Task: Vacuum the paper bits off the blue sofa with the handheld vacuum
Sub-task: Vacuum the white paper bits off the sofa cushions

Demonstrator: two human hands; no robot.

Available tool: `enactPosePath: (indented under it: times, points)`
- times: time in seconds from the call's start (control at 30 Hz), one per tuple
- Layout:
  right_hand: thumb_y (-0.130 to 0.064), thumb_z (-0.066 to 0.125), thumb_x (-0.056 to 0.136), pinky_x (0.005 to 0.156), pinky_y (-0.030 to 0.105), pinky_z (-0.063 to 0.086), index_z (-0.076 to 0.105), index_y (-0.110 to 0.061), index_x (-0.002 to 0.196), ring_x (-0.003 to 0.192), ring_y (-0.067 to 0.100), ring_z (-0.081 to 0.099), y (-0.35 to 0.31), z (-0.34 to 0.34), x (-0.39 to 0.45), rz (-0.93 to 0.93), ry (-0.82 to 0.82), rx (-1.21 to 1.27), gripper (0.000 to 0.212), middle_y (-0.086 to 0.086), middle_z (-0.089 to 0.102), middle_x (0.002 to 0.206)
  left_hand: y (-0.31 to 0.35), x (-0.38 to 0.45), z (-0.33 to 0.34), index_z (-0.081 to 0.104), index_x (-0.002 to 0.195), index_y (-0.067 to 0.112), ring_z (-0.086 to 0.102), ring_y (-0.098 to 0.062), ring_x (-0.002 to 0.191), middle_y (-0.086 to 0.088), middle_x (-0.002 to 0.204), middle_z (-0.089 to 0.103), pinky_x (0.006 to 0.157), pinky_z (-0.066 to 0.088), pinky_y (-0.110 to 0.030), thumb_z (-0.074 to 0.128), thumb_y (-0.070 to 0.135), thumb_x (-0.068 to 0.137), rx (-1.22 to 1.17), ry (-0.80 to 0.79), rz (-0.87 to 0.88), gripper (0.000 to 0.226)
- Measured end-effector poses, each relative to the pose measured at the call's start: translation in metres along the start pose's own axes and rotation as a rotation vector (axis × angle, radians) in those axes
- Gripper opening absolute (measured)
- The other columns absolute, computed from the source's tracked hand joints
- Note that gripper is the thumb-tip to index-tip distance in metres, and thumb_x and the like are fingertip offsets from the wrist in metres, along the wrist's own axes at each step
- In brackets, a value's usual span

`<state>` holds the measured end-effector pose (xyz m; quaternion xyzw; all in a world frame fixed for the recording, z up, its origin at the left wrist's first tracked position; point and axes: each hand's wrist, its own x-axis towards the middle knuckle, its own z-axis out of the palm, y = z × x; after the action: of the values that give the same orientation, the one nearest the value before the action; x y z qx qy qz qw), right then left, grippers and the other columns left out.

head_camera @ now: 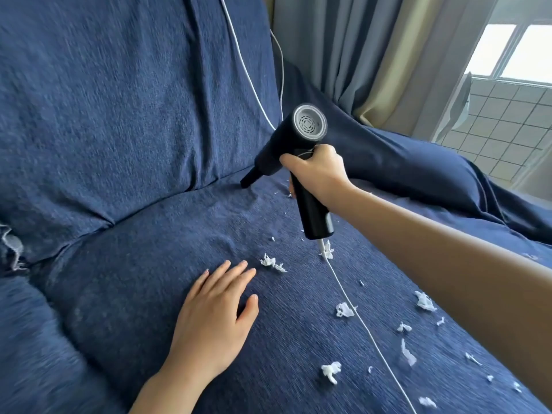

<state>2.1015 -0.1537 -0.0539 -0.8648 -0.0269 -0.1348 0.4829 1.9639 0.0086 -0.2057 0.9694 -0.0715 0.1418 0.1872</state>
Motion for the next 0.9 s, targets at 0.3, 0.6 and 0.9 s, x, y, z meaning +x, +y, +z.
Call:
enactPosePath:
  times: [0.3, 0.6, 0.9]
  points:
    - [-0.033, 0.068, 0.077, 0.079, 0.043, 0.061, 0.071, 0.005, 0.082, 0.081, 0.033, 0.073, 0.021, -0.028, 0.015, 0.034, 0.142, -0.062, 0.038, 0.018, 0.075, 0.077, 0.002, 0.002, -0.001, 0.037, 0.144, 0.038, 0.011, 0.004, 0.143, 0.026, 0.152, 0.024, 0.119, 0.002, -0.023, 0.002, 0.061, 0.080, 0.012, -0.007, -0.006, 0.076]
    - [-0.035, 0.067, 0.071, 0.079, 0.044, 0.062, 0.072, 0.003, 0.081, 0.079, 0.033, 0.073, 0.026, -0.048, 0.010, 0.075, 0.170, -0.052, 0.039, 0.017, 0.075, 0.077, 0.001, 0.003, 0.000, 0.041, 0.141, 0.037, 0.016, 0.003, 0.142, 0.025, 0.150, 0.029, 0.118, 0.005, -0.023, 0.007, 0.061, 0.082, 0.001, 0.002, -0.002, 0.073]
    - [-0.024, 0.070, 0.078, 0.056, 0.037, 0.064, 0.070, 0.005, 0.086, 0.056, 0.026, 0.071, 0.016, -0.065, -0.016, 0.101, 0.092, -0.017, 0.030, 0.013, 0.070, 0.071, 0.000, 0.003, 0.000, 0.041, 0.141, 0.036, 0.016, 0.004, 0.142, 0.024, 0.150, 0.029, 0.117, 0.004, -0.021, 0.008, 0.062, 0.081, -0.004, -0.006, 0.002, 0.073]
